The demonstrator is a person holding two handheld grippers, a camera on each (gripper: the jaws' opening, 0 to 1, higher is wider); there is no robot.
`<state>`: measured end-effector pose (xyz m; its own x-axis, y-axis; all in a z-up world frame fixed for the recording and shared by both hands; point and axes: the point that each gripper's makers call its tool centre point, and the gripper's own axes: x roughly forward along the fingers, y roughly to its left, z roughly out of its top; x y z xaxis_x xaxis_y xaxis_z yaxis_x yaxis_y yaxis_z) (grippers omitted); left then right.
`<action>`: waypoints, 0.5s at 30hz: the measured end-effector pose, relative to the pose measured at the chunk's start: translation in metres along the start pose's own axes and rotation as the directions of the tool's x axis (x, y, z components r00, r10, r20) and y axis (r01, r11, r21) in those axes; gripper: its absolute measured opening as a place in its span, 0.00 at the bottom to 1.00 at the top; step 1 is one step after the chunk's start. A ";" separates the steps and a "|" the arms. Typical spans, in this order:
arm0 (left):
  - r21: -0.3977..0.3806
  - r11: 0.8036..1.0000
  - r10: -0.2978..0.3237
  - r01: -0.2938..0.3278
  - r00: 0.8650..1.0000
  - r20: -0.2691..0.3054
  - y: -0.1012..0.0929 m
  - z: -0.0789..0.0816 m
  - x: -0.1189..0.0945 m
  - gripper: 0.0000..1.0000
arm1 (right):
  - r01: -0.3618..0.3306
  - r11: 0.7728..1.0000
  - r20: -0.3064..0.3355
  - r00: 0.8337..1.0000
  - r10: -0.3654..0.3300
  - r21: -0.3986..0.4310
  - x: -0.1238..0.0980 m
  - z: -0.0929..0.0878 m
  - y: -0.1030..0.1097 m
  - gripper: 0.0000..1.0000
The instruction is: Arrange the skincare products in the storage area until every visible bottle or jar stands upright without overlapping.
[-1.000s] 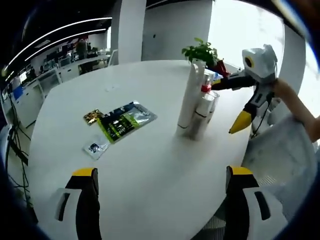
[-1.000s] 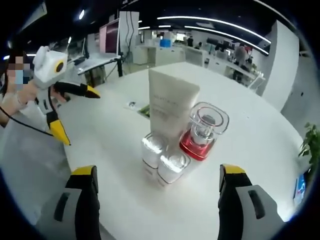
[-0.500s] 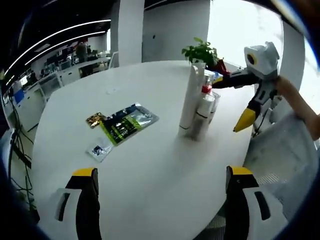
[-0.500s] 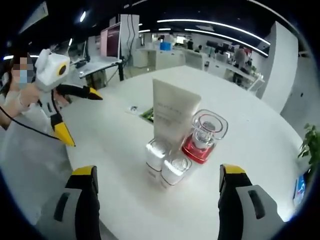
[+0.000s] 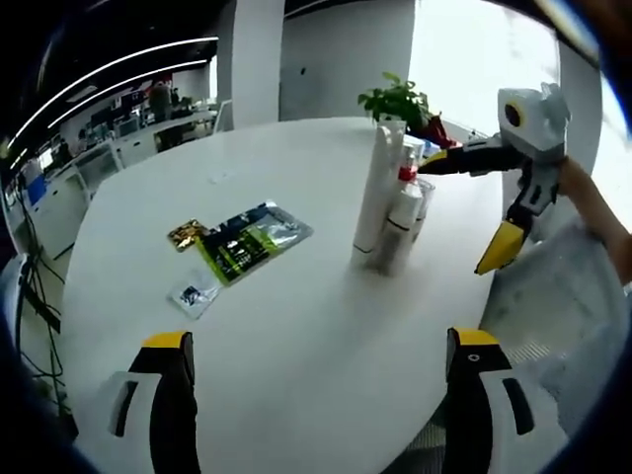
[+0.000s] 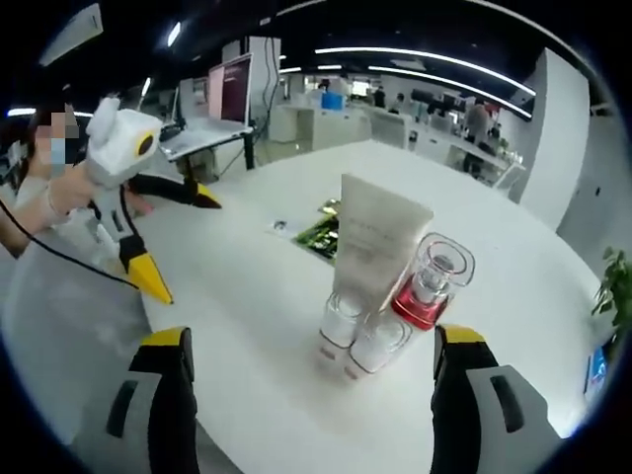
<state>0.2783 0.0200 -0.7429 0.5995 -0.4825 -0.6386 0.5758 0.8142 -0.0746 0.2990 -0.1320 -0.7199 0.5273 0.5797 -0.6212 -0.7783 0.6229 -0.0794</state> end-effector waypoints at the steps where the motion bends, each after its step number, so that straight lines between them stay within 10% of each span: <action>1: 0.003 1.000 0.000 0.000 1.000 -0.002 0.000 0.000 0.000 0.99 | -0.006 1.000 -0.011 1.000 0.006 0.007 0.001 -0.002 0.001 1.00; 15: 0.020 1.000 0.009 -0.008 1.000 -0.015 -0.006 -0.005 0.001 0.99 | 0.036 0.999 -0.026 0.999 -0.036 0.026 -0.002 -0.010 -0.013 1.00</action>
<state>0.2727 0.0164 -0.7468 0.5958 -0.4705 -0.6509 0.5819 0.8115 -0.0539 0.3050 -0.1467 -0.7254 0.5455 0.5432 -0.6383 -0.7496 0.6568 -0.0816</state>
